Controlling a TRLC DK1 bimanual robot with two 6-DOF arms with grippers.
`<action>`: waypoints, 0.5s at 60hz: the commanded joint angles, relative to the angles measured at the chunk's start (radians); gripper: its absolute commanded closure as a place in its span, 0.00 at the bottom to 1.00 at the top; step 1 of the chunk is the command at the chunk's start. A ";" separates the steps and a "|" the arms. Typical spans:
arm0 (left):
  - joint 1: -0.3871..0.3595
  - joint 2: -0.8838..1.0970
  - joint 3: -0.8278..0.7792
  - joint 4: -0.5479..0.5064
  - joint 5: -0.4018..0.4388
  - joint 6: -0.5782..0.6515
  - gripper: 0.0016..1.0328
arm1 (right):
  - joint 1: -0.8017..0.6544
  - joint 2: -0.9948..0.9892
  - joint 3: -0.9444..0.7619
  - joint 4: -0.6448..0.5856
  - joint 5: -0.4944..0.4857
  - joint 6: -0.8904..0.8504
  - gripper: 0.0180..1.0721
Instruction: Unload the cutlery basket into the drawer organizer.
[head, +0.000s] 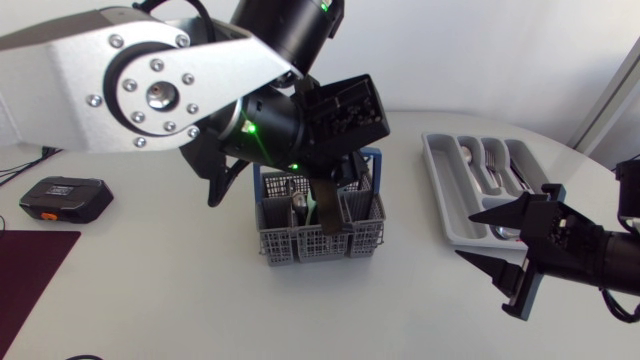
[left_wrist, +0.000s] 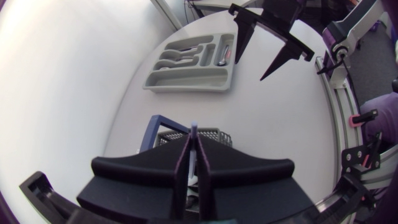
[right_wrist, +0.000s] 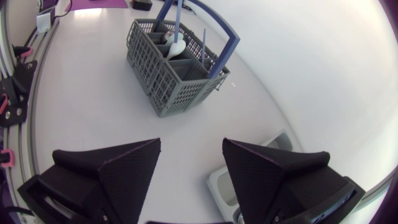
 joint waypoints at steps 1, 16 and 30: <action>-0.010 -0.031 0.033 -0.007 0.028 -0.049 0.97 | 0.052 -0.011 0.047 -0.009 0.003 0.110 0.31; 0.019 -0.031 0.114 -0.027 0.187 -0.244 0.97 | 0.282 0.079 0.205 0.037 0.006 0.453 0.31; 0.065 -0.019 0.122 -0.035 0.321 -0.342 0.97 | 0.397 0.174 0.259 0.113 0.005 0.608 0.31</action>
